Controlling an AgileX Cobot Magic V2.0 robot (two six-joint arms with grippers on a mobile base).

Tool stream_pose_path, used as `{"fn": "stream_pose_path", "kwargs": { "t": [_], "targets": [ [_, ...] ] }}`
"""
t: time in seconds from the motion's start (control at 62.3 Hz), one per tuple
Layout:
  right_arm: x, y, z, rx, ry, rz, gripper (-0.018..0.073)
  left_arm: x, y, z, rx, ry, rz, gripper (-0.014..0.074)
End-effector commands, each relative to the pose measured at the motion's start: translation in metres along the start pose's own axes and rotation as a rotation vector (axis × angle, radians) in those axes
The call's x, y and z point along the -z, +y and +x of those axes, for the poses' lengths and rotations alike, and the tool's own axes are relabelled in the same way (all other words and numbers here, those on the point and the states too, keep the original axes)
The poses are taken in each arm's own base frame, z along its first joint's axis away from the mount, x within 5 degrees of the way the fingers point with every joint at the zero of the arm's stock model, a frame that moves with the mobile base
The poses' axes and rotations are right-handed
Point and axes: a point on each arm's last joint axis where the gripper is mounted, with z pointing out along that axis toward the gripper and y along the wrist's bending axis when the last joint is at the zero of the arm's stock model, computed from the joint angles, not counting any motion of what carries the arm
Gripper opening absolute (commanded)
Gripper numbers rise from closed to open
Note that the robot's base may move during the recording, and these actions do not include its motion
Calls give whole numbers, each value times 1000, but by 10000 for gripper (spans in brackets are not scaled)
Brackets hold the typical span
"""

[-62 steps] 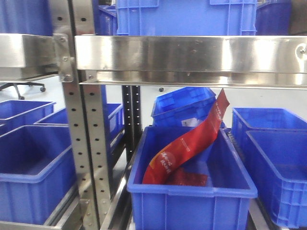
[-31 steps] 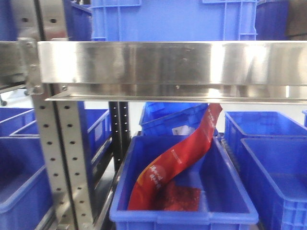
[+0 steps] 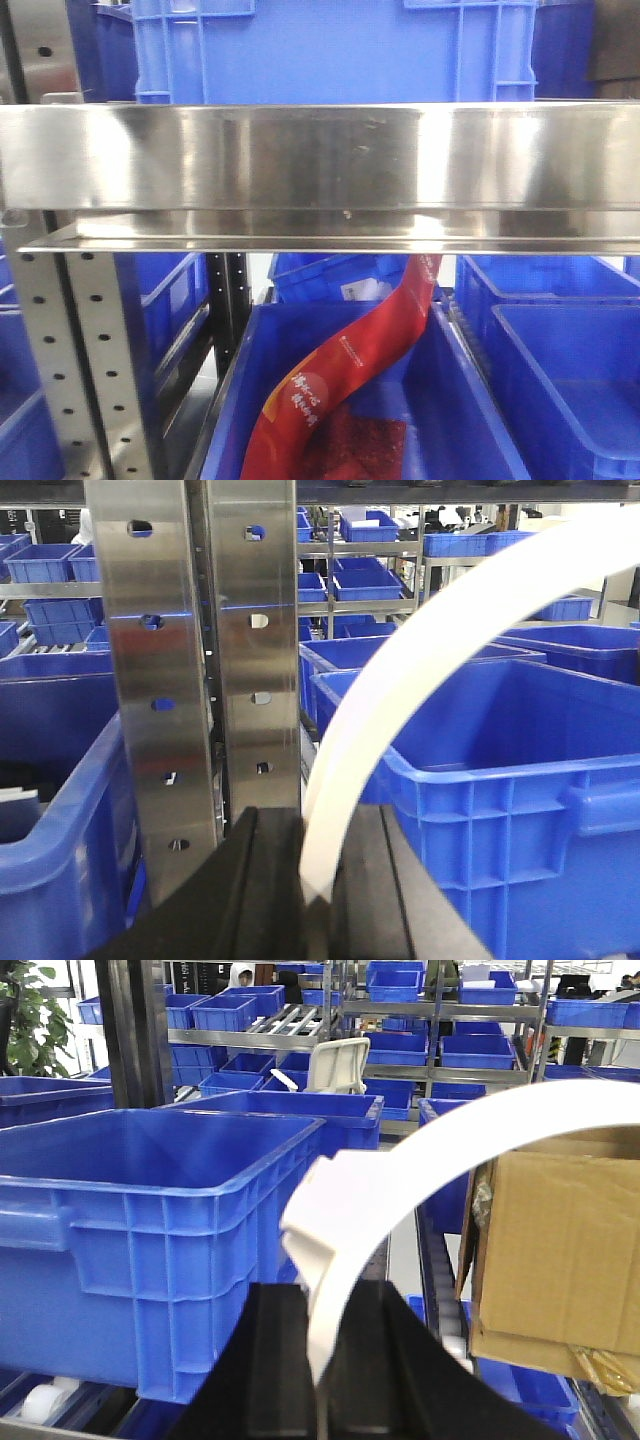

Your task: Grab PVC pipe and place in blue bin

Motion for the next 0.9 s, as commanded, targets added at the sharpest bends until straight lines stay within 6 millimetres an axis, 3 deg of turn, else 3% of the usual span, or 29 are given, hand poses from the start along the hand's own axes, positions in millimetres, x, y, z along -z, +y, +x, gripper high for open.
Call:
{"fn": "stream_pose_path", "kwargs": {
  "t": [0.0, 0.883],
  "targets": [
    [1, -1, -3, 19, -28, 10, -161, 1, 0, -3, -1, -34, -3, -111],
    [1, -1, -3, 19, -28, 10, -161, 1, 0, -3, -1, -34, -3, -111]
  ]
}}
